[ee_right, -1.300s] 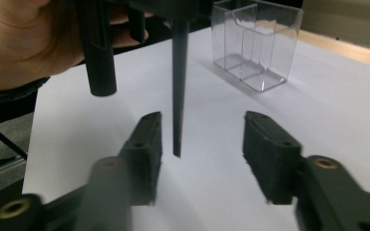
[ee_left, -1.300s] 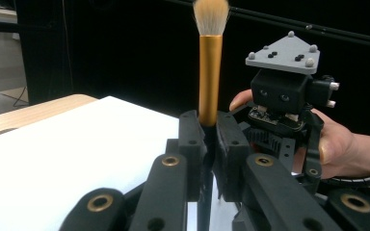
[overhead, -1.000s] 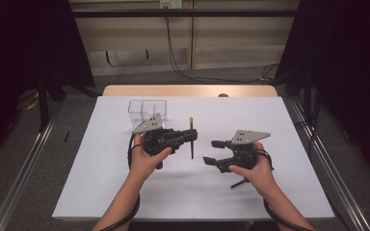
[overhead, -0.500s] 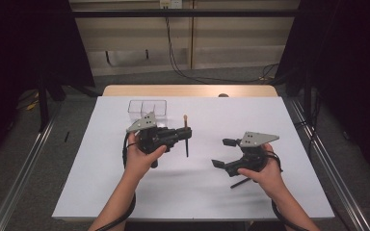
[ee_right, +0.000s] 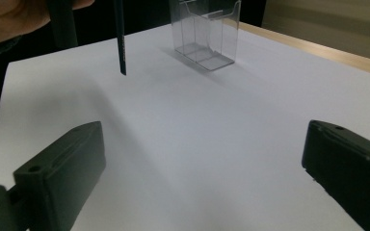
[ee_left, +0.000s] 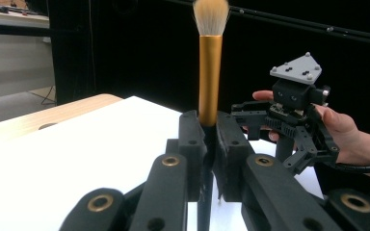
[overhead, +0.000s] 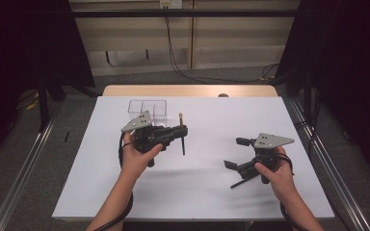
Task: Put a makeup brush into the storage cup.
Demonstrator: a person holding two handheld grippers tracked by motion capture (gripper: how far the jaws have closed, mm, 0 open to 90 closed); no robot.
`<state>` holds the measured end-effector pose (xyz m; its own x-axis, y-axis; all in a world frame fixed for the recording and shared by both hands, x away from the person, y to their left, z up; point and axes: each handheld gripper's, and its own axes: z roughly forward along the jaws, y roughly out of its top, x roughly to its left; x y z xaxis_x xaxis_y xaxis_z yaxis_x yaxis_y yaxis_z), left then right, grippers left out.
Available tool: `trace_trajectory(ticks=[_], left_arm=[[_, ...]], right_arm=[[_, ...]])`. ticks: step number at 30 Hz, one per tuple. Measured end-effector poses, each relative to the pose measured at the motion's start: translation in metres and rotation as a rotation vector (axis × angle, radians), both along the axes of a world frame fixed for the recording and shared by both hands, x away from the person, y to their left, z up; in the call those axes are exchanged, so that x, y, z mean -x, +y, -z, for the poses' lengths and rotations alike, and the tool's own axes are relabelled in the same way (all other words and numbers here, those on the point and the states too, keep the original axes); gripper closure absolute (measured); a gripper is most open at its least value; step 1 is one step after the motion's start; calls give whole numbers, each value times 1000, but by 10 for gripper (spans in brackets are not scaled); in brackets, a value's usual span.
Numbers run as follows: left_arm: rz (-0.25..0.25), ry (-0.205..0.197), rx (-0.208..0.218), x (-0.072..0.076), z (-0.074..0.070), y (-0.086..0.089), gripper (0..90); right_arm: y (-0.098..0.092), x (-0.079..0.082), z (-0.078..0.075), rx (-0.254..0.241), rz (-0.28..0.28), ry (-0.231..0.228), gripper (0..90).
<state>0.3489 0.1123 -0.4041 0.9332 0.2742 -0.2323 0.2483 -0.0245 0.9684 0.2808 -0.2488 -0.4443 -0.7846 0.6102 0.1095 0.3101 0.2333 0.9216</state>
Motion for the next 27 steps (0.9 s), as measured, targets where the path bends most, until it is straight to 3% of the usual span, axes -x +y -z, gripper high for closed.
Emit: trace_trajectory(ticks=[9, 27], left_arm=[[-22, -10, -15, 0, -1, 4, 833], [-50, -14, -17, -2, 1, 12, 833]], right_arm=[[-15, 6, 7, -9, 45, 9, 14], [-30, 18, 13, -1, 65, -2, 13]])
